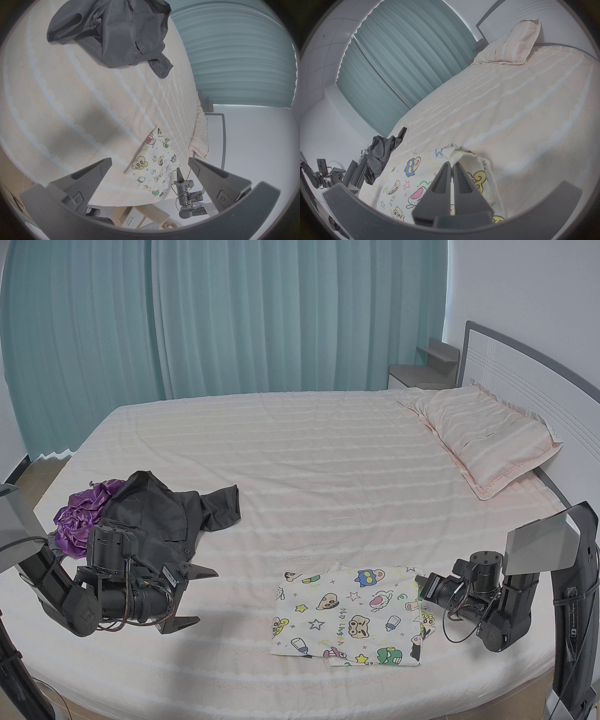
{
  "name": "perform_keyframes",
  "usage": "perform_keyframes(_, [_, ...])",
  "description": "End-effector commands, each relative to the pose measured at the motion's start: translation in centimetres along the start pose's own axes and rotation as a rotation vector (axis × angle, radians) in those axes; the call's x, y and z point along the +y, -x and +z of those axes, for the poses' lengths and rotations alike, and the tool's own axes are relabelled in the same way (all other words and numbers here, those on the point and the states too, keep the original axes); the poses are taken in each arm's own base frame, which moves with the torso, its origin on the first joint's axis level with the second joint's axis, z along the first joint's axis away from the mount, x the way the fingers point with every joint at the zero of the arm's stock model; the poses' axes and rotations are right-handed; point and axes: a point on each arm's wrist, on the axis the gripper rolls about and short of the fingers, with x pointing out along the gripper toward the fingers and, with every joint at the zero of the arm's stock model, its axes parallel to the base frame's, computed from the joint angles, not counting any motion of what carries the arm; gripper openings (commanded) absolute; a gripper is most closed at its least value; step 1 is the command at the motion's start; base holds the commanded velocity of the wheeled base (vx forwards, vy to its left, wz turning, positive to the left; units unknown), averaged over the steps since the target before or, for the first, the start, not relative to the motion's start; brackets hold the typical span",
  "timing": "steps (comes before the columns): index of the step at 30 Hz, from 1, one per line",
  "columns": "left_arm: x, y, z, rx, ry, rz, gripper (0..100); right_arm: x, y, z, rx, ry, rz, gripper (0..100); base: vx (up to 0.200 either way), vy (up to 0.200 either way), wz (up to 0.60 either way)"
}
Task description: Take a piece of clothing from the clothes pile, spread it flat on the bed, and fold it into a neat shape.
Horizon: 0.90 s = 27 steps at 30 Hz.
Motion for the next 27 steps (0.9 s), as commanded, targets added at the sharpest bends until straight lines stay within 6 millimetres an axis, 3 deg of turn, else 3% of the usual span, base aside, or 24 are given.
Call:
perform_keyframes(1, [0.1, -0.1, 0.0, 0.002, -0.005, 0.006, 100, -0.6, -0.7, 0.1, -0.013, -0.005, 0.002, 0, 0.0, 0.0, 0.0])
perform_keyframes(13, [0.1, -0.1, 0.0, 0.002, -0.005, 0.006, 100, -1.6, -2.2, 0.2, -0.04, -0.011, 0.0, 0, 0.0, 0.0, 0.0])
perform_keyframes(14, [0.1, -0.1, 0.0, 0.002, -0.005, 0.006, 100, -1.6, -2.2, 0.2, -0.04, -0.011, 0.0, 100, 0.0, 0.0, 0.0])
perform_keyframes(21, [0.1, -0.1, 0.0, 0.002, -0.006, 0.006, 100, -1.9, -1.3, 1.5, -0.074, -0.025, -0.019, 100, 0.0, 0.0, 0.0])
perform_keyframes(24, [0.2, -0.2, 0.0, 0.003, -0.007, 0.007, 100, -2.0, 0.3, 2.6, -0.092, -0.037, -0.039, 100, 0.0, 0.0, 0.0])
perform_keyframes(27, [0.2, -0.2, 0.0, 0.003, -0.01, 0.007, 100, -1.9, 3.3, 3.5, -0.082, -0.047, -0.047, 100, 0.0, 0.0, 0.0])
